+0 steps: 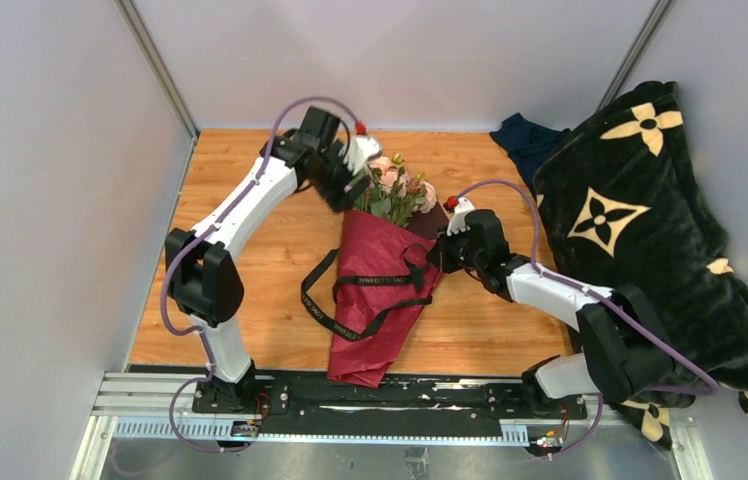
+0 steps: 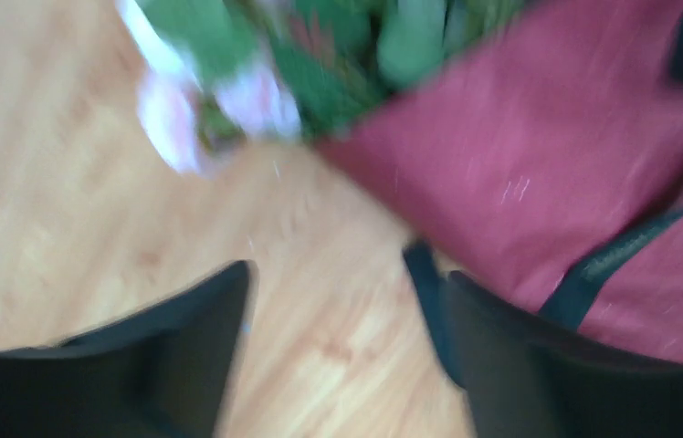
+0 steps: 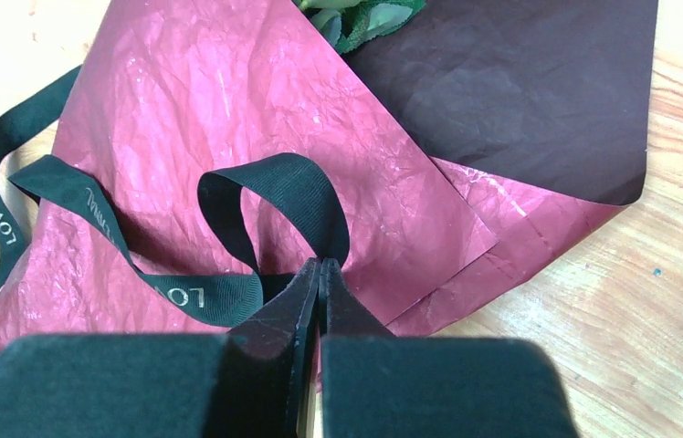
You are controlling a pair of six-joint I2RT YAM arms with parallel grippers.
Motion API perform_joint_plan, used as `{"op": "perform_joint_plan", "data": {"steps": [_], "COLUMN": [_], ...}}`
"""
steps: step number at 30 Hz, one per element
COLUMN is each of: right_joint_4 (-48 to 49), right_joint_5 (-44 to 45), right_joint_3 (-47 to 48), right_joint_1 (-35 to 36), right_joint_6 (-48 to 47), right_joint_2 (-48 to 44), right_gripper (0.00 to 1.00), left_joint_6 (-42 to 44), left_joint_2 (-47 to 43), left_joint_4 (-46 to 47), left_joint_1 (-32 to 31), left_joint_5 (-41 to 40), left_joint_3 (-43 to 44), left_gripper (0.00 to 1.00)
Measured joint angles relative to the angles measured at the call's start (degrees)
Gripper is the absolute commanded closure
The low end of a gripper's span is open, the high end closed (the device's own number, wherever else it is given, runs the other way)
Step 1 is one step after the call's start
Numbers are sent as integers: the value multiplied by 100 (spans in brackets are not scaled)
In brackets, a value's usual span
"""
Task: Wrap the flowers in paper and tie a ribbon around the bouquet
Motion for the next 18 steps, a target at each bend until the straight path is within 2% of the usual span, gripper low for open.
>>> {"op": "perform_joint_plan", "data": {"steps": [1,6,9,12,18], "right_joint_4": [7,0,-9,-2,-9], "right_joint_5": [-7,-59,-68,-66,-50], "right_joint_3": [0,2,2,2,-2], "right_joint_1": [0,2,35,39,59], "right_joint_6": [0,0,0,0,0], "right_joint_2": [-33,20,57,57,20], "right_gripper": [100,100,100,100,100], "left_joint_6": [-15,13,155,234,-66], "left_joint_2": [-87,-535,-710,-901,-949], "left_joint_4": [-70,-505,-610,-553,17], "left_joint_1": [76,374,343,341,391], "left_joint_5": [-61,-461,-608,-754,-612], "left_joint_3": [-463,-2973,-3954,-4439,-4474], "left_gripper": [0,0,0,4,17]}}
